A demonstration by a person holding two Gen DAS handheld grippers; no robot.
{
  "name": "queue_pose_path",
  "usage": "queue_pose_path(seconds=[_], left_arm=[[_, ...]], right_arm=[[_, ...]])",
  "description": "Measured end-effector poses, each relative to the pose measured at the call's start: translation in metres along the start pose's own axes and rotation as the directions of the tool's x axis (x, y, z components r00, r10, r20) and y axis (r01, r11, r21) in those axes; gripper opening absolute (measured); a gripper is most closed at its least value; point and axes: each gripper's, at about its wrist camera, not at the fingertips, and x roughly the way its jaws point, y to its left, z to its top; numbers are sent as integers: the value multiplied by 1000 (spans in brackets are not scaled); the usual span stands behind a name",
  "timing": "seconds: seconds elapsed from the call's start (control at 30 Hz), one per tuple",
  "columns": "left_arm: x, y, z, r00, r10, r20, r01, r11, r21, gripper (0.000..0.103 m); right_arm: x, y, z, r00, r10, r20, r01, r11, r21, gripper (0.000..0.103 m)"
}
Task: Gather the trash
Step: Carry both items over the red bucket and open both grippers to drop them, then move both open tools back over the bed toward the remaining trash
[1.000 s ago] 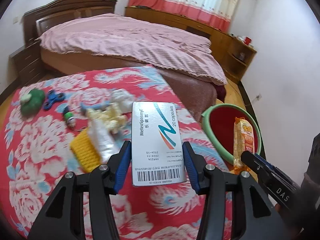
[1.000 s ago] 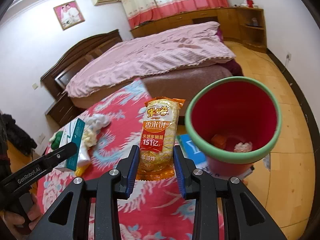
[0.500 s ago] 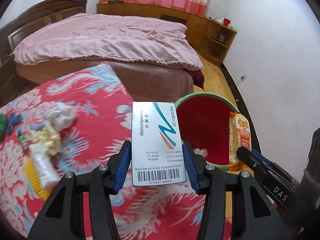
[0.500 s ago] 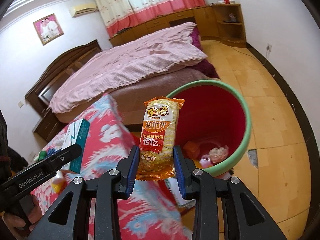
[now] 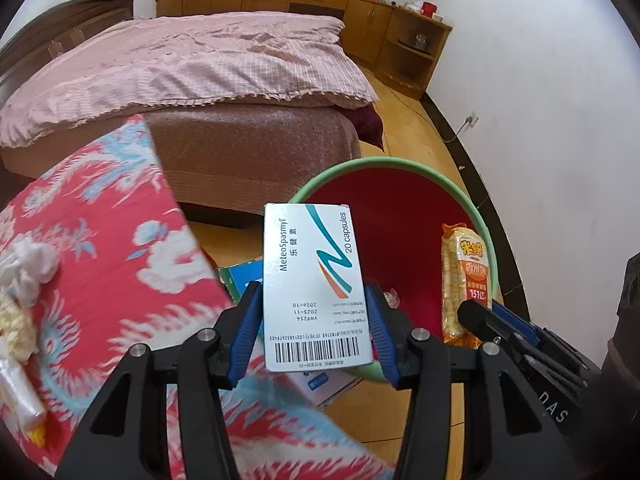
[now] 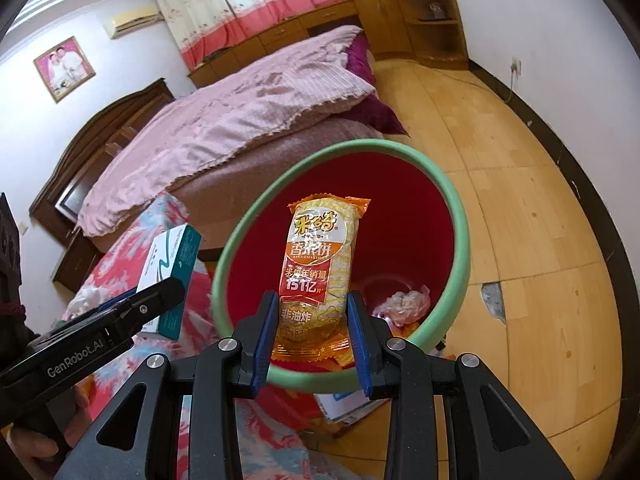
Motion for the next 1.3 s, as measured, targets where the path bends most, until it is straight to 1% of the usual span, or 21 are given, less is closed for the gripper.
queue_pose_path(seconds=[0.13,0.3,0.53,0.83,1.0,1.17,1.3], left_arm=[[14,-8,5,1000,-9,-13,9,1000,15,52],[23,-13,8,1000,-10,-22,11,1000,18,53],[19,-6,7,1000,-13,-25,12,999,-36,54],[-10,18,-8,1000,6,0,-6,996,-86,54],[-34,39,-16,999,23,32,-19,992,-123,54],[-59,64,-28,997,49,65,-38,984,-174,54],[-78,82,-38,993,85,83,-66,976,-209,54]], right_arm=[[8,-10,3,1000,-10,-19,10,1000,13,35],[13,-18,8,1000,-21,-22,21,999,26,36],[11,-22,12,1000,-22,-16,23,999,35,36],[-1,-6,-1,1000,-9,7,9,999,41,36],[-9,11,-6,1000,13,15,-14,1000,28,36],[-16,30,-14,999,35,25,-35,999,6,36],[-20,49,-24,998,65,10,-65,998,-9,36]])
